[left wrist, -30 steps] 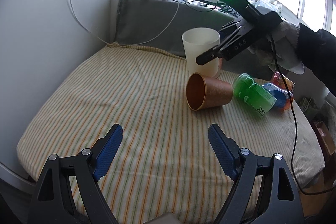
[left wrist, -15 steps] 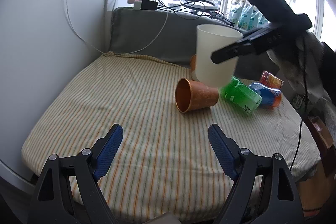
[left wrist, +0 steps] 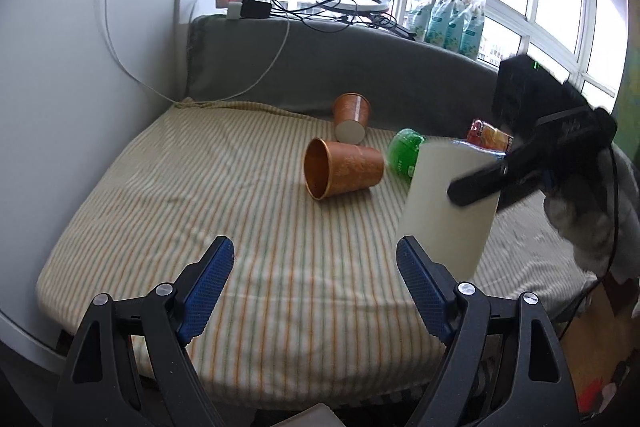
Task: Flip cup upright
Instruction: 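Rotate the held white cup upright with the right gripper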
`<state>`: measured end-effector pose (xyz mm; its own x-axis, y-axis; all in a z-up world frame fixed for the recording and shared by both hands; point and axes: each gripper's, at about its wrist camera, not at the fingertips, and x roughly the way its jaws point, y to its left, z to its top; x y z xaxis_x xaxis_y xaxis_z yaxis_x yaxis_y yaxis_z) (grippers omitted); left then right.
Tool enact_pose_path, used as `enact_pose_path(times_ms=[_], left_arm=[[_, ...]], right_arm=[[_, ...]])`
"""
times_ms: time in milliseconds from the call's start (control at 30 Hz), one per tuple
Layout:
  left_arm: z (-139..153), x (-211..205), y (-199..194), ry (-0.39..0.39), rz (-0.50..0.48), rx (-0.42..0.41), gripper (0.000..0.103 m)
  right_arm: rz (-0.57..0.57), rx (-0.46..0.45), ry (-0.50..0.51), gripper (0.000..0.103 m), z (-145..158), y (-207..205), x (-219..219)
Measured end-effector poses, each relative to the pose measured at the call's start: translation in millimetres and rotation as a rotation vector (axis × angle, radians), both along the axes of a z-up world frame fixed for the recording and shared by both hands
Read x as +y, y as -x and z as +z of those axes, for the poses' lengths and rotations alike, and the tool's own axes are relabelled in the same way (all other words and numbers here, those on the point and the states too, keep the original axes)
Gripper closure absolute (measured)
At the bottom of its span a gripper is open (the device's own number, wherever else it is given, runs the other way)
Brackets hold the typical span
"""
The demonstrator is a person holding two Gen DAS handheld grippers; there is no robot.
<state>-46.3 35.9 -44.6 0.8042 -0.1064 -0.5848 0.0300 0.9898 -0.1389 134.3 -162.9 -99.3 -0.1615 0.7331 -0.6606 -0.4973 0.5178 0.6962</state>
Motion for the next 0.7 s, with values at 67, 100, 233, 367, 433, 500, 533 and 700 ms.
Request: enact_pose_path(times_ms=[67,100,233,367,433,500,533,700], left_arm=[[1,0,0,0.000,0.001,0.000,0.019],[1,-1,-1,0.001,0.001,0.001,0.019],[1,-1,-4,0.000,0.002,0.005,0.019],[0,-1,-7,0.002,0.003,0.011,0.019],[0,-1,-8,0.003,0.002,0.013,0.019],[-1,0,-11,0.004,-0.001,0.019,0.019],[-1,0,-13,0.007,-0.002,0.023,0.019],[0,2,-23,0.057,-0.026,0.057,0.019]], right_arm=[[-0.010,0.026,0.021,0.024,-12,1,-2],[-0.016,0.030,0.036,0.024,-16,0,-1],[-0.049,0.054,0.093,0.023,-26,-6,2],[-0.044,0.014,0.137,0.023,-26,-6,9],[-0.048,-0.021,0.158,0.023,-22,-5,11],[-0.053,-0.067,0.178,0.021,-19,-4,17],[-0.060,-0.085,0.182,0.018,-18,-3,18],[-0.094,-0.139,0.167,0.017,-6,-2,9]])
